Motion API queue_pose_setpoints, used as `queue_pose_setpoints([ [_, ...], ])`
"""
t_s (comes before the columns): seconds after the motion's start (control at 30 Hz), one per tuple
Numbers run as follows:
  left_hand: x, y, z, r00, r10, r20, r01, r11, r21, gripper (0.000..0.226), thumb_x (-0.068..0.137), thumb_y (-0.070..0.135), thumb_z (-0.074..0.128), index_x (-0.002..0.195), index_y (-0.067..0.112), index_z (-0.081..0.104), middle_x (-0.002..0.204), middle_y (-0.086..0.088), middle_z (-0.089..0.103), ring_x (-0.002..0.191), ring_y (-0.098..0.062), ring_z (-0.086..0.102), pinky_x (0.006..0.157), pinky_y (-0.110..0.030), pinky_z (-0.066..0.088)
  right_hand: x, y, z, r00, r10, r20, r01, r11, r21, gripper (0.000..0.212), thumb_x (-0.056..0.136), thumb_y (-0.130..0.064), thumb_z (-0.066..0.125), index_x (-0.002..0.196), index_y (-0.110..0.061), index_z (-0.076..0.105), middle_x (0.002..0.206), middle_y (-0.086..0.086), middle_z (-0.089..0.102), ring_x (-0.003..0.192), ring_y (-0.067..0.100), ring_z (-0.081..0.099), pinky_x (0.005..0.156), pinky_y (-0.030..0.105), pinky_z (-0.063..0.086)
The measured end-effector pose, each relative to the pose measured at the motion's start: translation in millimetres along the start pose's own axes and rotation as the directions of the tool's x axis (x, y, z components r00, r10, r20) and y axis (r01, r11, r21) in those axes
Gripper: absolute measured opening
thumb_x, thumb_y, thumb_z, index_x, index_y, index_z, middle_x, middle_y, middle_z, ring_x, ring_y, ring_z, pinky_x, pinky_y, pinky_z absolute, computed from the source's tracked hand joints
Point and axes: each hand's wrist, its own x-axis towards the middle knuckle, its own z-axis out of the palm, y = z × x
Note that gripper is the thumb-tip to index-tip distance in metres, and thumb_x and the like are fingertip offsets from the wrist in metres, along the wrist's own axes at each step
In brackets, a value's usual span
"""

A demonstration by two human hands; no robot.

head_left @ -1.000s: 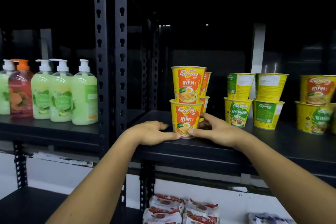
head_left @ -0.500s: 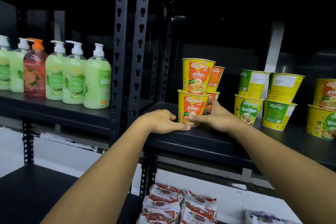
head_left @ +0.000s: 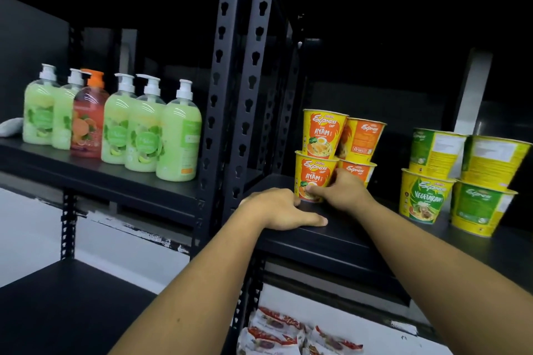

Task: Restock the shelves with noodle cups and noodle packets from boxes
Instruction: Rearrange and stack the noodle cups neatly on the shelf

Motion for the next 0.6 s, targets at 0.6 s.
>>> queue_pose_setpoints([
  [0.6, 0, 1, -2, 1.000, -0.009, 0.018, 0.009, 1.000, 0.009, 0.110, 0.066, 0.098, 0.049, 0.152, 0.030, 0.047, 0.154, 0.000, 0.049, 0.136, -0.025, 0.050, 0.107, -0.050, 0.046, 20, -19, 15, 0.996, 0.078, -0.044, -0.084, 0.980, -0.180, 0.061, 0.081, -0.054, 0.080, 0.121, -0.013, 0.062, 0.117, 0.007, 0.070, 0.107, 0.027, 0.066, 0.088, 0.041, 0.054],
])
